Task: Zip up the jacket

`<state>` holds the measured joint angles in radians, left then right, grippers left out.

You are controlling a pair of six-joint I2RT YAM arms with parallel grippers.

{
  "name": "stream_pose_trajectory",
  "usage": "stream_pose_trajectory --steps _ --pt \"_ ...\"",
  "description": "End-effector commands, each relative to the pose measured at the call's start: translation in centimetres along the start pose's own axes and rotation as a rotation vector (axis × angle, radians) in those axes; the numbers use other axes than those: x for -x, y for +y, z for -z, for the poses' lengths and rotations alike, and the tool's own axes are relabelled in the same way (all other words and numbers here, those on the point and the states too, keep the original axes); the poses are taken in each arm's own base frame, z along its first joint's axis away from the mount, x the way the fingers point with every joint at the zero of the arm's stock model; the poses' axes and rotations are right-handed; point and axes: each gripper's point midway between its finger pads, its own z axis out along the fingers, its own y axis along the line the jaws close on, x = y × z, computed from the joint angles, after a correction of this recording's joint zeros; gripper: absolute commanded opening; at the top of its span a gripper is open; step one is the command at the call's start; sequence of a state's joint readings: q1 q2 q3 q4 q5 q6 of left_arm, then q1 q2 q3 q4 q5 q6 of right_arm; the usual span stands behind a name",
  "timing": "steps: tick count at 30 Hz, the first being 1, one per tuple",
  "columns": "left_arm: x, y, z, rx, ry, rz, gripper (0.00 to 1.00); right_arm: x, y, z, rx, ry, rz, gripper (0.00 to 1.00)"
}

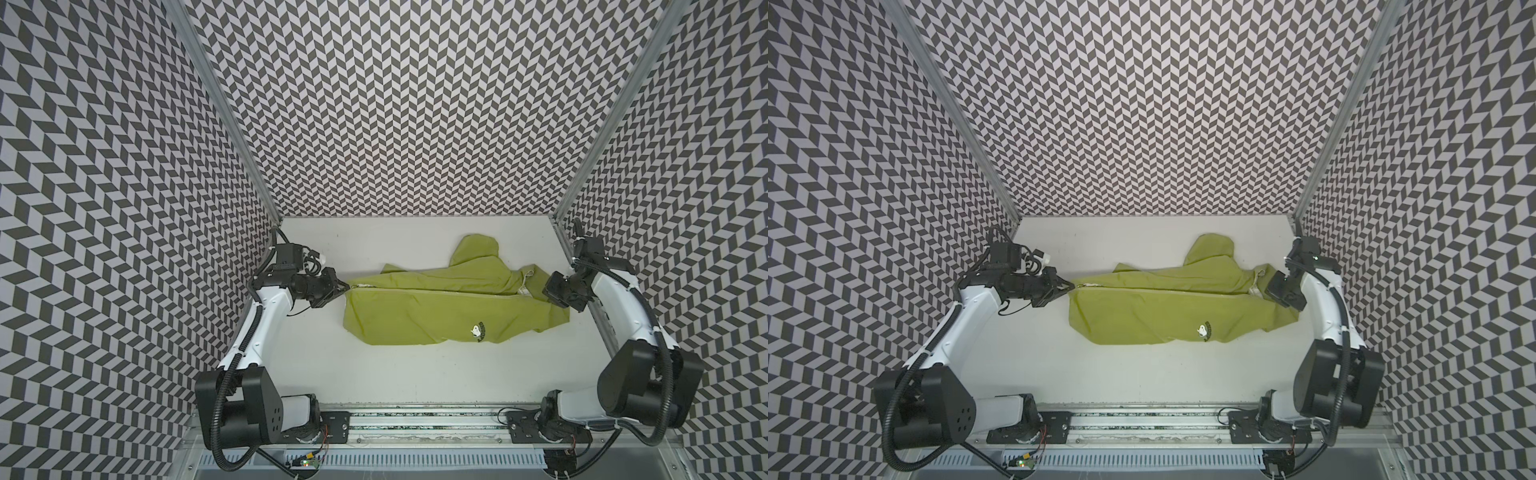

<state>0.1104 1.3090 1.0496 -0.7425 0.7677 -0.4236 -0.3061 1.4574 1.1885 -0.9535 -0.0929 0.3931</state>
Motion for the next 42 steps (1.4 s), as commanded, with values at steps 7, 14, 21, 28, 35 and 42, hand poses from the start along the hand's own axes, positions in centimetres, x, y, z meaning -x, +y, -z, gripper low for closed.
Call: stream_pose_trajectory --steps 7,14,21,28,35,42 --pt "-0.6 -0.4 0.5 -0.019 0.015 -0.018 0.00 1.1 0.4 -4.6 0.014 0.076 -0.012 0.00" --pt "-1.6 -2.7 0.5 -0.095 0.048 -0.063 0.00 1.0 0.8 -7.3 0.029 0.144 0.002 0.07" --pt "-2.2 -4.5 0.7 -0.141 0.077 -0.098 0.00 3.3 0.8 -4.2 -0.014 0.063 -0.005 0.71" --pt "-2.8 -5.0 0.3 -0.136 0.105 -0.104 0.00 4.7 6.2 2.8 0.214 -0.077 -0.001 0.77" --pt "-3.8 -2.1 -0.3 -0.027 0.126 -0.064 0.01 -0.9 14.8 6.6 0.378 -0.078 0.194 0.77" --pt "-4.0 -0.9 -0.6 0.014 0.096 -0.022 0.09 -8.1 20.4 6.3 0.512 0.040 0.319 0.76"
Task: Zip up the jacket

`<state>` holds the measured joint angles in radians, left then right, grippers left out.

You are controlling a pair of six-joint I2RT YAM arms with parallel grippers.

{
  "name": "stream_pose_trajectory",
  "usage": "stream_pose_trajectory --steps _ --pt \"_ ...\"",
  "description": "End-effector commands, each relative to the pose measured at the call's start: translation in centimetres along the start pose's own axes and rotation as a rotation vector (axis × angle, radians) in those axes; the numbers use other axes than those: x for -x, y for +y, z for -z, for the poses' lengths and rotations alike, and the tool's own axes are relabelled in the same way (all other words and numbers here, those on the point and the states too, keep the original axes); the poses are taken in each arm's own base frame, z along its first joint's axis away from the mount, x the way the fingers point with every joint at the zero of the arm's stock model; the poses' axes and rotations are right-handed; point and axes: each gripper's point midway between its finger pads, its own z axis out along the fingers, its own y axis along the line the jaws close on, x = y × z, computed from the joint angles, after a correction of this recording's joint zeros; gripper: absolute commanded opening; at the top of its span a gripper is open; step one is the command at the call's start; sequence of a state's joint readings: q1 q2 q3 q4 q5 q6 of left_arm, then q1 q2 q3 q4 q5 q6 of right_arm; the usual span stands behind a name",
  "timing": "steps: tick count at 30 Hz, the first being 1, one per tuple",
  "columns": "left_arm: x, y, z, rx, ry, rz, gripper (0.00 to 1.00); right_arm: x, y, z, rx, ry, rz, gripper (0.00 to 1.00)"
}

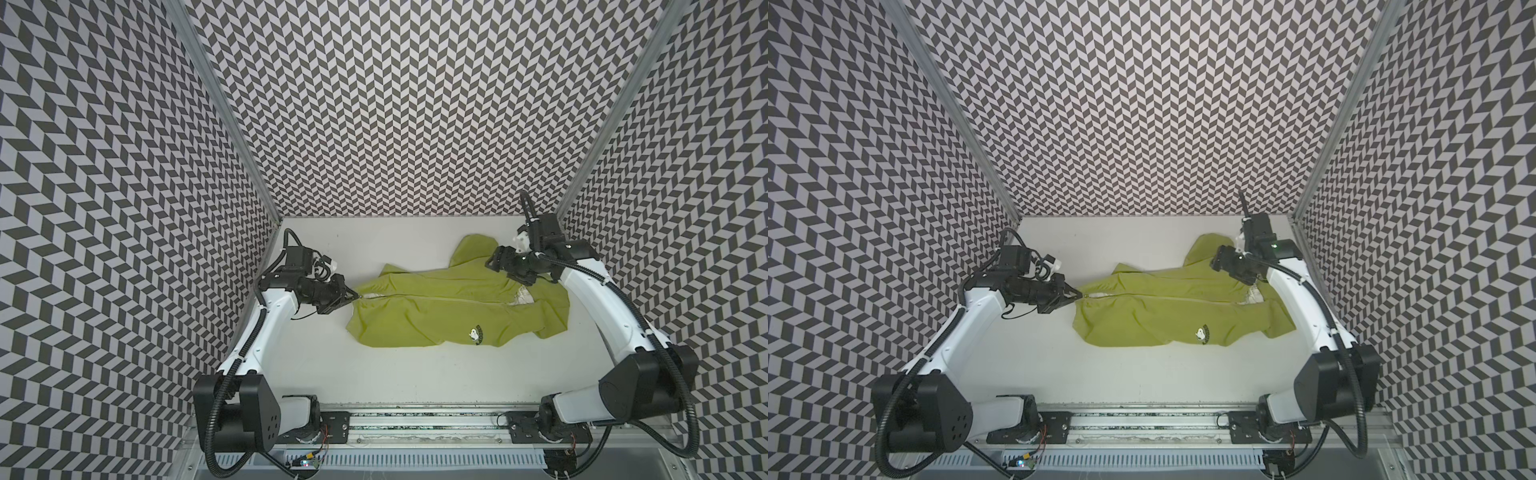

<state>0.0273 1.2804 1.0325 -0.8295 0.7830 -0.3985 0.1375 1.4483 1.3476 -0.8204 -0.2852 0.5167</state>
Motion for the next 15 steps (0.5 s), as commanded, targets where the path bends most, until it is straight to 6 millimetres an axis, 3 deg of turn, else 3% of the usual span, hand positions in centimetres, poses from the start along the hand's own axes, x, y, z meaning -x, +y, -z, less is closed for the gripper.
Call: stream_pose_trajectory --steps 1,6,9,15 --pt "-0.1 0.4 0.1 0.021 -0.025 0.009 0.12 -2.0 2.3 -1.0 0.063 0.041 0.000 0.76" --pt "-0.4 0.9 -0.7 -0.007 -0.027 0.046 0.23 -3.9 2.4 -2.5 0.063 0.093 -0.006 0.75" --pt "-0.6 1.4 -1.3 -0.017 -0.025 0.066 0.28 -3.7 2.4 -2.2 0.059 0.084 0.001 0.75" --pt "-0.8 3.0 -2.1 0.018 -0.018 0.095 0.29 -3.1 2.8 -1.8 0.063 0.074 0.010 0.75"
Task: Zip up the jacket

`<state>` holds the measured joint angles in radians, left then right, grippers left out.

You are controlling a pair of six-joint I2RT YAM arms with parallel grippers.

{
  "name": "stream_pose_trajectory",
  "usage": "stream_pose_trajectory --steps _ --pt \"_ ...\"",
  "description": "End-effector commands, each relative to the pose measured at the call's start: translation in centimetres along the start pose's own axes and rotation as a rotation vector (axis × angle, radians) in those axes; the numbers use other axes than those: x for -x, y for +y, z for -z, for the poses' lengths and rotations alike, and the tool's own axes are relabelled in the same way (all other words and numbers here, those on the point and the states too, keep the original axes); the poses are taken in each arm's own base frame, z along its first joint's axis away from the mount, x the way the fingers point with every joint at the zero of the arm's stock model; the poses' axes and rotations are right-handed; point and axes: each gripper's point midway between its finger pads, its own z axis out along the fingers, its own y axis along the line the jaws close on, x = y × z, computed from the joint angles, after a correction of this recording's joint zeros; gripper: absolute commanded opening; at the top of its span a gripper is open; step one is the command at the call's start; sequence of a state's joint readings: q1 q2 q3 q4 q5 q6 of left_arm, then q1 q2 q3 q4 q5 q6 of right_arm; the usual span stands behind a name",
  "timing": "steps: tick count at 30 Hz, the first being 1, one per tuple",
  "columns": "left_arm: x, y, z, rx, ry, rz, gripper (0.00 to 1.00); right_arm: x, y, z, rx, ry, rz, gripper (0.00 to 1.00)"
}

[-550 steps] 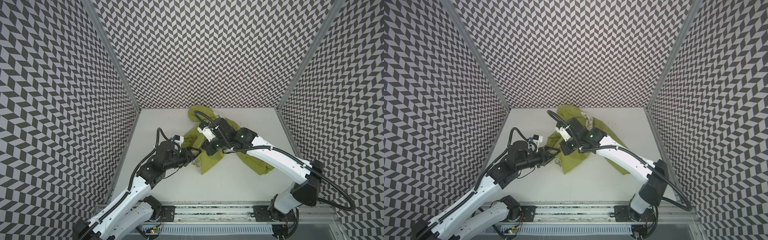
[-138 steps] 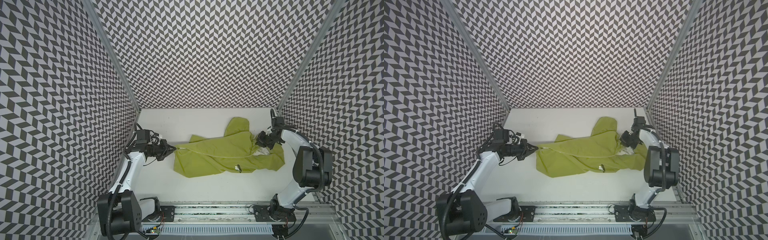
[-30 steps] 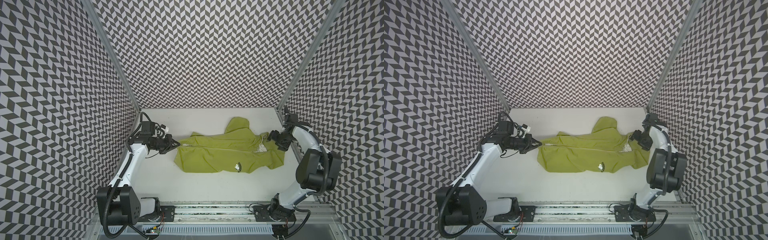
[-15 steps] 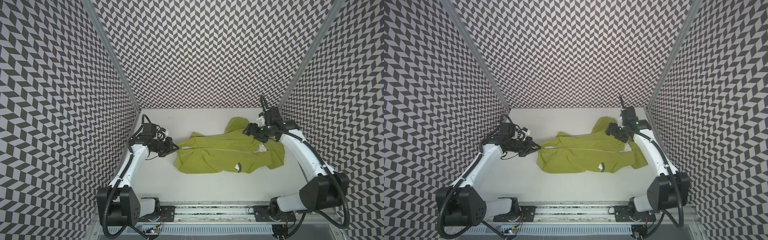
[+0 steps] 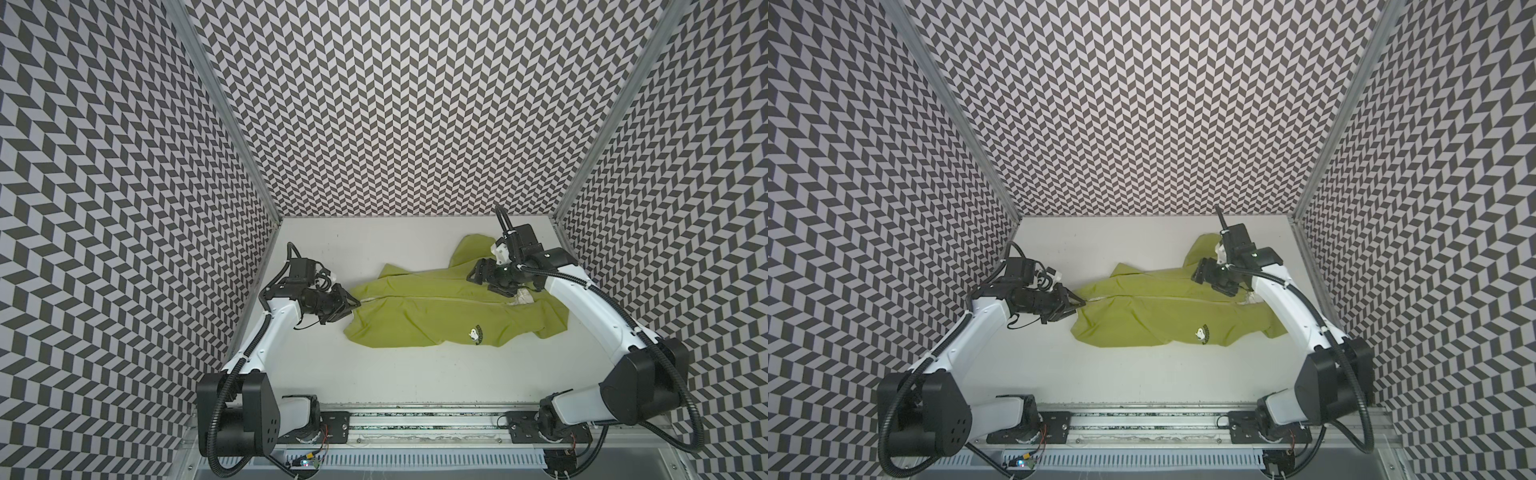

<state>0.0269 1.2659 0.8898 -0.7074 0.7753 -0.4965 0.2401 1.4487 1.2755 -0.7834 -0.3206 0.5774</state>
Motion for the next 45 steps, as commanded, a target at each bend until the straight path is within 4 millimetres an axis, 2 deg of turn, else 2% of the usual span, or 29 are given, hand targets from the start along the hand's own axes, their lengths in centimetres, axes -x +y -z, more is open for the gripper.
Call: stream_pose_trajectory --steps 1,10,23,37,45 --pt "0.5 0.5 -0.3 0.017 -0.021 -0.004 0.29 1.0 0.9 0.4 0.022 -0.029 0.002 0.75" --pt "1.2 1.7 -0.8 0.050 -0.041 0.060 0.30 0.9 1.0 0.2 0.033 -0.018 -0.006 0.73" --pt "1.6 5.3 -1.3 0.025 -0.067 0.300 0.37 0.7 0.9 0.6 0.027 -0.022 -0.004 0.73" --pt "4.7 4.9 -1.4 -0.117 -0.154 0.364 0.37 0.3 0.9 1.2 0.026 -0.020 -0.002 0.73" --pt "4.6 6.2 -2.7 -0.123 -0.101 0.401 0.37 0.7 1.0 1.7 0.017 -0.037 0.005 0.73"
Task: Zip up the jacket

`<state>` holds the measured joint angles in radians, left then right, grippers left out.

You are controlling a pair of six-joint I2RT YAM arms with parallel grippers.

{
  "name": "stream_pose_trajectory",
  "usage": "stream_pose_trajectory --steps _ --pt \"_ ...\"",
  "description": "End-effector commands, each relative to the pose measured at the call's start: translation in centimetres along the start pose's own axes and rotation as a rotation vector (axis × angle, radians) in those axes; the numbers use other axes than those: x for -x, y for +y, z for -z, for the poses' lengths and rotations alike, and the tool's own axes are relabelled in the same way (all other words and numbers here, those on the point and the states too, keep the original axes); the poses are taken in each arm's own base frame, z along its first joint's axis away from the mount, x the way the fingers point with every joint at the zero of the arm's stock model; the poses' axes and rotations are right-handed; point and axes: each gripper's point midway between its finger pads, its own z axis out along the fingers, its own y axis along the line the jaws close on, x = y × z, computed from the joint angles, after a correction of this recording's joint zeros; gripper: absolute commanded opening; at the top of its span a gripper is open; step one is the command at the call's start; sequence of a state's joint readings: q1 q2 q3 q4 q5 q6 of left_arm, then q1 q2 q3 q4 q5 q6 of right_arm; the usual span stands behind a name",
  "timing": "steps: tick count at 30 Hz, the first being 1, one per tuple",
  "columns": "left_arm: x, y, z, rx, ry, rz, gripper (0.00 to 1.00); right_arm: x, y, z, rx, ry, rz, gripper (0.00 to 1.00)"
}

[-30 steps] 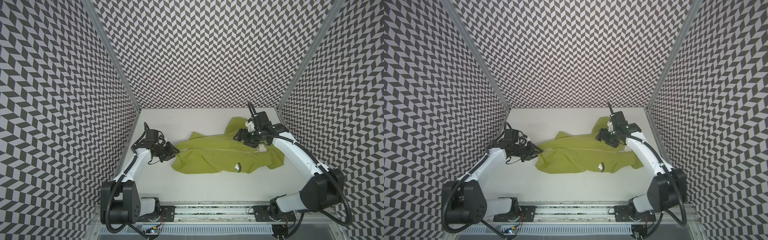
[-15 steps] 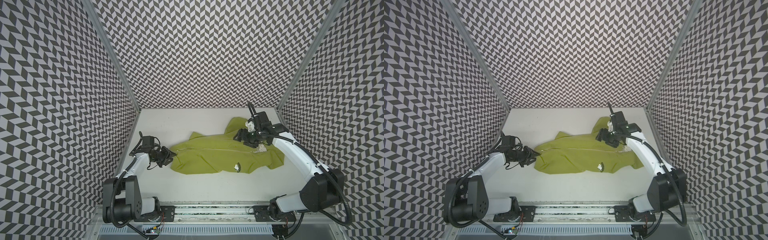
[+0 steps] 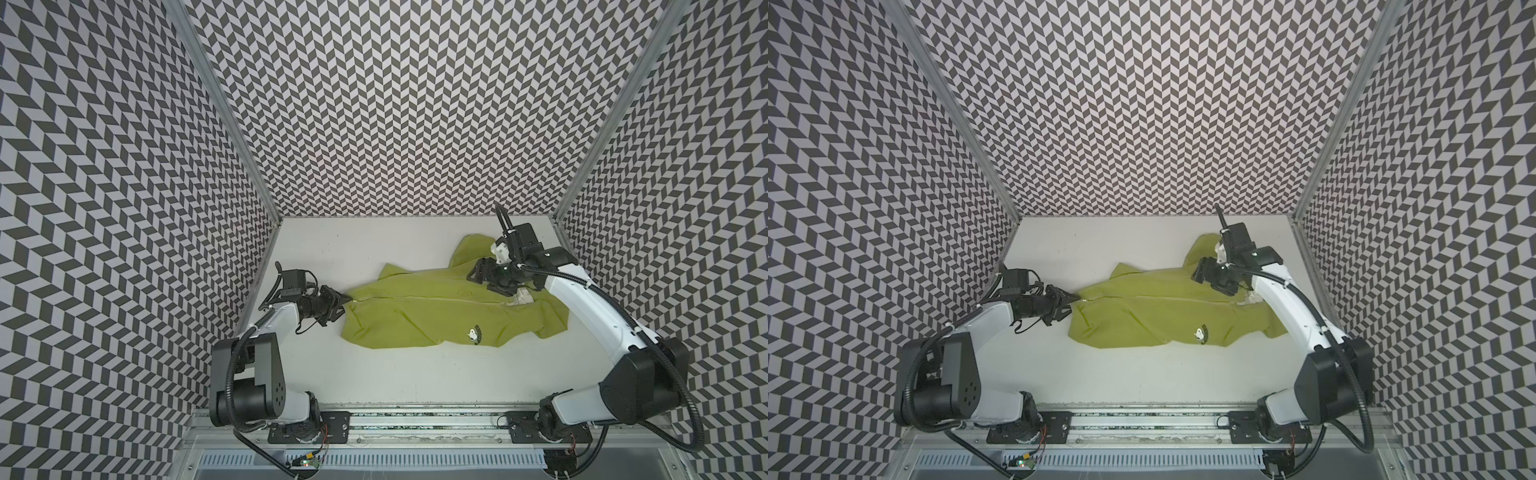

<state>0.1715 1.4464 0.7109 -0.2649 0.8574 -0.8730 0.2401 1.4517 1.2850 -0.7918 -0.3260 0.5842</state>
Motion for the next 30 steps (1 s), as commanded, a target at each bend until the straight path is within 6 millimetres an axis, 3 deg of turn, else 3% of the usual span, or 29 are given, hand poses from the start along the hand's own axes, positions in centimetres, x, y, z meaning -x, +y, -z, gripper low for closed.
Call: stream_pose_trajectory --steps 1,15,19,24,27,30 --pt "0.1 0.2 -0.3 -0.017 0.015 0.002 0.37 0.7 0.9 1.6 0.014 -0.042 0.012 0.73" --pt "2.1 -0.1 -1.2 -0.026 0.020 0.000 0.31 0.7 0.7 1.4 0.010 -0.040 0.002 0.73" --pt "2.4 -0.9 -1.4 -0.060 0.028 -0.012 0.10 0.6 0.7 1.4 0.008 -0.037 -0.001 0.73" --pt "2.0 -3.4 -0.7 -0.148 0.053 -0.066 0.00 0.7 1.4 1.8 0.037 -0.038 0.003 0.73" --pt "1.2 -5.6 0.2 -0.210 0.086 -0.123 0.00 0.8 3.2 2.4 0.108 -0.040 0.025 0.73" --pt "-0.1 -8.2 1.3 -0.282 0.131 -0.196 0.00 0.6 6.1 2.8 0.250 -0.035 0.052 0.71"
